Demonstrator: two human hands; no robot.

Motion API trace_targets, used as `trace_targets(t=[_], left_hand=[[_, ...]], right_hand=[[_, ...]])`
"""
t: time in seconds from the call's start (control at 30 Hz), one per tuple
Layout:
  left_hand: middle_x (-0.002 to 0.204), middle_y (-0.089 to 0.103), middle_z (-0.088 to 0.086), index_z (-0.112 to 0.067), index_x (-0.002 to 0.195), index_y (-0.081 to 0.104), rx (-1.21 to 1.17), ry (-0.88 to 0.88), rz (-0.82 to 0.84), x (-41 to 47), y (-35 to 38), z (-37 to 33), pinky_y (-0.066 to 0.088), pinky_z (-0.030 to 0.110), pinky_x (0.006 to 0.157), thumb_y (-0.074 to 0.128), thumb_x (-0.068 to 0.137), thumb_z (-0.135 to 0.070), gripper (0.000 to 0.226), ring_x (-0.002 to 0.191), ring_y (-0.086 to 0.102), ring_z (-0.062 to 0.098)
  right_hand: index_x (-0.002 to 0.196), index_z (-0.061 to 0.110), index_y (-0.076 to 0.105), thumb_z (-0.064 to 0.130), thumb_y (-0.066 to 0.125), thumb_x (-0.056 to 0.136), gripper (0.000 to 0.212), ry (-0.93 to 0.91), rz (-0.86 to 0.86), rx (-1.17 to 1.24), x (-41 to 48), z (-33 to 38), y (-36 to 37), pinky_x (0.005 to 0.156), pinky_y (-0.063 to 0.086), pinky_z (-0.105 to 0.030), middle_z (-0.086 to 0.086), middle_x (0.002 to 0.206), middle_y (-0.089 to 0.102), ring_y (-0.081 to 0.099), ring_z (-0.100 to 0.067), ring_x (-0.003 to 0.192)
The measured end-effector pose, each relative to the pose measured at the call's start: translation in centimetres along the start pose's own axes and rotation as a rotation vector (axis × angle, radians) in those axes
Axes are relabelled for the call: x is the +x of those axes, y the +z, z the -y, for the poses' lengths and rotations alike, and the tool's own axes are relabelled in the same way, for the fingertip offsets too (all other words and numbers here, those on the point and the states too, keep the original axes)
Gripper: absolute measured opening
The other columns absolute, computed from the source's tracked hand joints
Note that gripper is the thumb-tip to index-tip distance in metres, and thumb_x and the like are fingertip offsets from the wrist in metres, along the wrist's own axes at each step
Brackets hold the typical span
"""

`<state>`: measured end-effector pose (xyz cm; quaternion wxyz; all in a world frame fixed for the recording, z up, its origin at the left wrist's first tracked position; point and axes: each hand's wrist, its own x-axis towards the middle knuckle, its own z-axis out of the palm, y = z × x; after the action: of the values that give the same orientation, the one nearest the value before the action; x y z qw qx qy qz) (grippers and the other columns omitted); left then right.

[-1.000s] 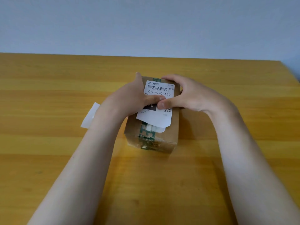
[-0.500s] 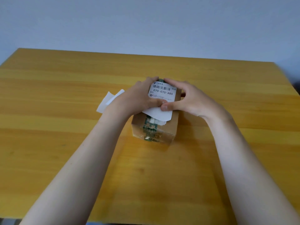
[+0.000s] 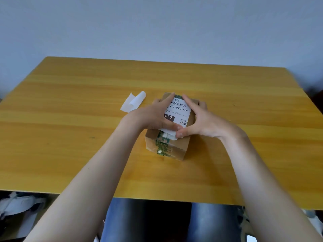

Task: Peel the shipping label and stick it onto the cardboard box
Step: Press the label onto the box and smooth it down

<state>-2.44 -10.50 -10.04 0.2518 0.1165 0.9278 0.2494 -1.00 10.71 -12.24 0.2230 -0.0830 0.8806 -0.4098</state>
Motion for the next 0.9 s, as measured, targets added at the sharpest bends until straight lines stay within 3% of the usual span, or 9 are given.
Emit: trace_targets(t=[0.13, 0.2, 0.33, 0.43, 0.5, 0.57, 0.77, 0.9], left_hand=[[0.169, 0.018, -0.006, -0.052, 0.159, -0.014, 0.026, 0.005, 0.052, -1.5, 0.4, 0.4, 0.039, 0.051, 0.115, 0.086, 0.065, -0.068, 0.139, 0.146, 0.040, 0.027], [0.166, 0.023, -0.006, -0.053, 0.159, -0.012, 0.009, 0.016, 0.050, -2.1, 0.7, 0.6, 0.040, 0.051, 0.114, 0.085, 0.067, -0.068, 0.135, 0.142, 0.042, 0.026], [0.156, 0.047, -0.008, -0.046, 0.164, 0.008, -0.148, 0.070, -0.024, -3.0, 0.9, 0.7, 0.050, 0.047, 0.106, 0.070, 0.086, -0.065, 0.101, 0.131, 0.056, 0.020], [0.133, 0.063, -0.011, -0.038, 0.161, 0.033, -0.216, 0.060, -0.143, -3.2, 0.7, 0.0, 0.065, 0.045, 0.077, 0.068, 0.091, -0.059, 0.080, 0.105, 0.070, 0.015], [0.132, 0.067, -0.006, -0.034, 0.158, 0.043, -0.196, 0.069, -0.215, -3.0, 0.9, -0.5, 0.060, 0.033, 0.070, 0.073, 0.092, -0.048, 0.073, 0.098, 0.069, 0.012], [0.139, 0.066, -0.003, -0.032, 0.156, 0.047, -0.175, 0.079, -0.275, -2.8, 1.4, -0.5, 0.053, 0.028, 0.075, 0.075, 0.092, -0.042, 0.070, 0.105, 0.068, 0.015], [0.147, 0.061, -0.011, -0.032, 0.153, 0.051, -0.257, 0.118, -0.295, -3.0, 1.9, 0.3, 0.056, 0.033, 0.095, 0.081, 0.087, -0.039, 0.072, 0.119, 0.065, 0.011], [0.145, 0.059, -0.012, -0.038, 0.158, 0.040, -0.236, 0.105, -0.202, -3.2, 1.4, 0.4, 0.059, 0.040, 0.092, 0.082, 0.085, -0.042, 0.085, 0.113, 0.065, 0.016]], right_hand=[[0.162, 0.057, -0.008, 0.074, 0.094, 0.034, 0.164, 0.033, 0.063, -0.069, -1.3, -0.1, 0.7, 0.106, 0.026, -0.036, 0.009, 0.168, 0.001, 0.018, -0.025, 0.156], [0.162, 0.056, -0.005, 0.077, 0.092, 0.039, 0.158, 0.027, 0.054, -0.050, -2.0, 0.0, 1.2, 0.107, 0.028, -0.037, 0.010, 0.168, 0.002, 0.019, -0.026, 0.156], [0.165, 0.050, 0.018, 0.078, 0.069, 0.073, 0.109, -0.011, -0.106, 0.113, -3.1, 0.6, 2.3, 0.104, 0.034, -0.034, 0.011, 0.167, 0.020, 0.027, -0.020, 0.154], [0.163, 0.045, 0.032, 0.066, 0.060, 0.094, 0.077, -0.012, -0.243, 0.159, -3.4, 1.0, 3.2, 0.101, 0.029, -0.029, 0.011, 0.171, 0.023, 0.027, -0.016, 0.156], [0.162, 0.042, 0.035, 0.061, 0.066, 0.094, 0.077, -0.011, -0.292, 0.174, -3.5, 1.0, 3.7, 0.100, 0.032, -0.028, 0.009, 0.170, 0.027, 0.032, -0.016, 0.153], [0.162, 0.040, 0.036, 0.056, 0.073, 0.092, 0.081, -0.017, -0.319, 0.179, -3.5, 1.0, 4.0, 0.097, 0.035, -0.028, 0.008, 0.167, 0.032, 0.038, -0.015, 0.148], [0.161, 0.037, 0.041, 0.050, 0.087, 0.080, 0.095, -0.029, -0.349, 0.236, -3.2, 0.9, 4.3, 0.076, 0.043, -0.014, 0.006, 0.158, 0.042, 0.046, -0.005, 0.125], [0.163, 0.035, 0.038, 0.050, 0.095, 0.068, 0.112, -0.013, -0.315, 0.239, -3.4, 1.1, 4.1, 0.081, 0.043, -0.017, 0.006, 0.153, 0.039, 0.043, -0.007, 0.128]])
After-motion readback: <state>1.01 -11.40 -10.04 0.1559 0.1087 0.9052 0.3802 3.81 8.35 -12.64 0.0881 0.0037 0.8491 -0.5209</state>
